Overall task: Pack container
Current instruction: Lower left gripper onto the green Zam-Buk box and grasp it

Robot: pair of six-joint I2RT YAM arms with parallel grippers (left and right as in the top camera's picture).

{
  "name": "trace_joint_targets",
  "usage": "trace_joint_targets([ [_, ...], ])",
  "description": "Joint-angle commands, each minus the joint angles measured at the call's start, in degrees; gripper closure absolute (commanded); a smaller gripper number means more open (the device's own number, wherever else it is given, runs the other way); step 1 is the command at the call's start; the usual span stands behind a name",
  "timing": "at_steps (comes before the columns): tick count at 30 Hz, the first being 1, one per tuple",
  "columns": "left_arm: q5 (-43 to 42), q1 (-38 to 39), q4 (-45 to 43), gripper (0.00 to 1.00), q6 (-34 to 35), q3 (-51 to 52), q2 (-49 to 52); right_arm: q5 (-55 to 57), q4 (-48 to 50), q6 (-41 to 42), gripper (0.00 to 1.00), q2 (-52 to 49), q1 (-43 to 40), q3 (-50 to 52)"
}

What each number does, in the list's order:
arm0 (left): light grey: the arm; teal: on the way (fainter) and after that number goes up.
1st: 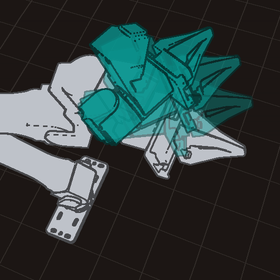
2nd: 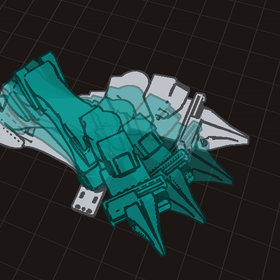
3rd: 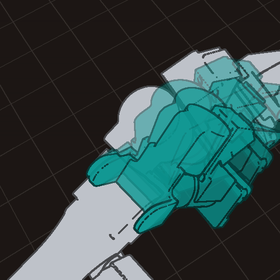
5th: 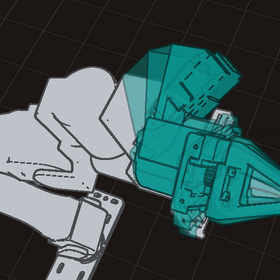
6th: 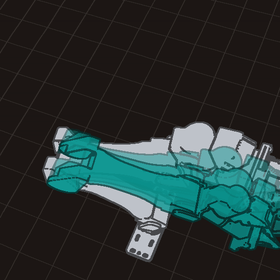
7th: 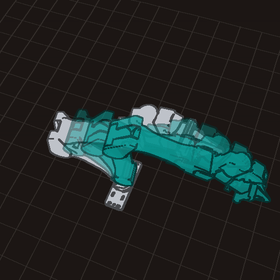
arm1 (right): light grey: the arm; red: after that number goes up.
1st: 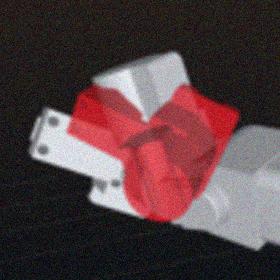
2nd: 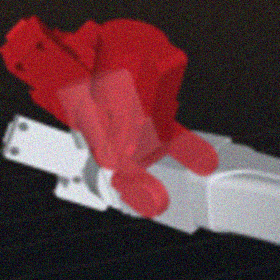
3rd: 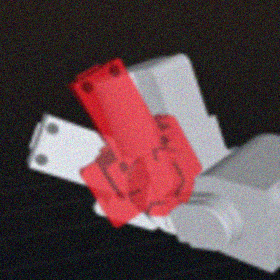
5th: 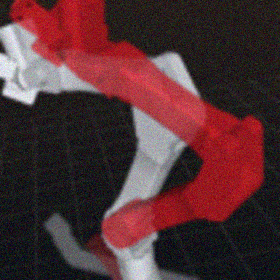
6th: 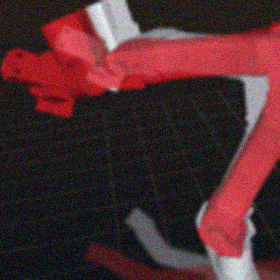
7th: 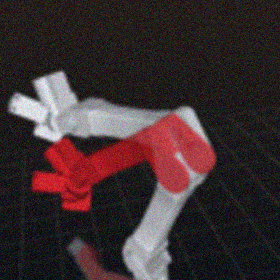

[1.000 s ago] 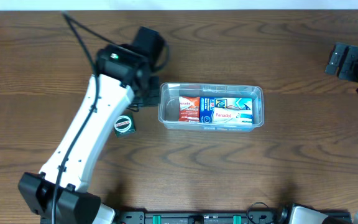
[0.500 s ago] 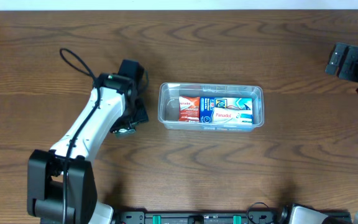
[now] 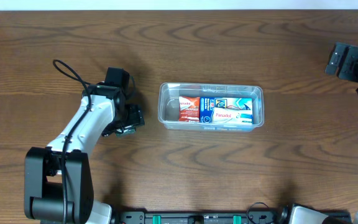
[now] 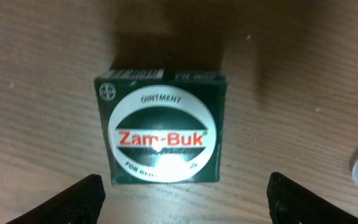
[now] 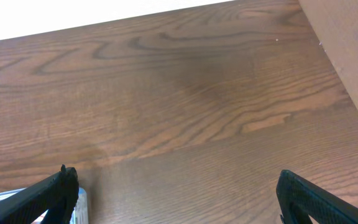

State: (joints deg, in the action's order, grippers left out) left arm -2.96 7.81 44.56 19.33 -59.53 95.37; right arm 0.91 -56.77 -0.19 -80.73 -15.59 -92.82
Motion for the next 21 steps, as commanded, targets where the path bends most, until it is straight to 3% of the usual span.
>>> trace_joint_targets([
  [1,-0.4,-0.2,-0.4,0.14,-3.4,0.2,0.3,0.2,0.0,1.0,0.01,-0.1,-0.3,-0.1],
  [8,0.8,-1.9,-0.5,0.11,-4.4,0.2,3.1,0.2,0.0,1.0,0.01,-0.1,-0.3,-0.1],
  [21,0.8,-2.0,-4.6,0.13,-6.8,0.2,8.3,0.2,0.0,1.0,0.01,-0.1,-0.3,-0.1],
])
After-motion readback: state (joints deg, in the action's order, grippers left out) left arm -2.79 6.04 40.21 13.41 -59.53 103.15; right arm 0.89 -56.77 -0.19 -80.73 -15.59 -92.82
